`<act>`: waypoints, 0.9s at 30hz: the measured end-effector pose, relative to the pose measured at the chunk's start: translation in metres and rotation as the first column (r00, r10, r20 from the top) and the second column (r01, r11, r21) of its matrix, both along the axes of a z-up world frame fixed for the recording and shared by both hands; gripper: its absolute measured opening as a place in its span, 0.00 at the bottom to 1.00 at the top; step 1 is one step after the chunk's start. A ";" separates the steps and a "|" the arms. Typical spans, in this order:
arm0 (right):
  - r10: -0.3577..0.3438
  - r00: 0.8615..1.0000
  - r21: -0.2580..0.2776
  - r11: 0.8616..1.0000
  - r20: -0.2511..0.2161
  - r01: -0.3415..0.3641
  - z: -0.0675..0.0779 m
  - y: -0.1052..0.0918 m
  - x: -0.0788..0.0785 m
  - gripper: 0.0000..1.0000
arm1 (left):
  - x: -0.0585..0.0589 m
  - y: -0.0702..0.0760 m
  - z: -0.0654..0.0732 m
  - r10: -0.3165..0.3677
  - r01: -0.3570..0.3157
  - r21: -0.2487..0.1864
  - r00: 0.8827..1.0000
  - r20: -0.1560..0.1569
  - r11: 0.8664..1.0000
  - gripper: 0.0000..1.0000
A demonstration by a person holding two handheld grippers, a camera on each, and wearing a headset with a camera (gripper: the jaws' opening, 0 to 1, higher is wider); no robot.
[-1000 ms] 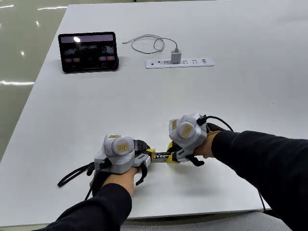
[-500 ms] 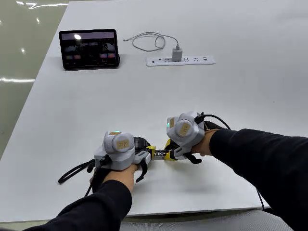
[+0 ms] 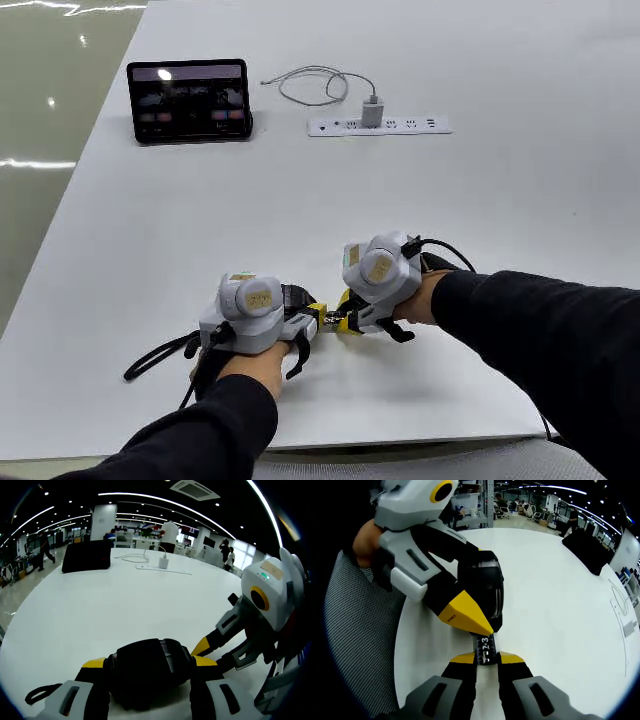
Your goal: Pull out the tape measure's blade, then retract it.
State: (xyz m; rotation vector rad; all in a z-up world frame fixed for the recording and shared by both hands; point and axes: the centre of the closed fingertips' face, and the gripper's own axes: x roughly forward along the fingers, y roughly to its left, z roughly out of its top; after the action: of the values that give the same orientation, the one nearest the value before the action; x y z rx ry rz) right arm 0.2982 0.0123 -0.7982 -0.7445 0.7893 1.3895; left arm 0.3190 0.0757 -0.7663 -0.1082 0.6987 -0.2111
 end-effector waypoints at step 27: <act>0.011 1.000 0.044 0.999 0.023 -0.012 0.003 0.011 -0.002 0.12 | 0.001 0.001 0.001 0.008 -0.008 -0.019 1.000 -0.004 1.000 0.61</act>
State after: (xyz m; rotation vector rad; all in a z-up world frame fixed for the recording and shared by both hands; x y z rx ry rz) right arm 0.2963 0.0233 -0.7952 -0.7309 0.7357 1.4025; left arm 0.3197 0.0769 -0.7654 -0.1298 0.6997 -0.2097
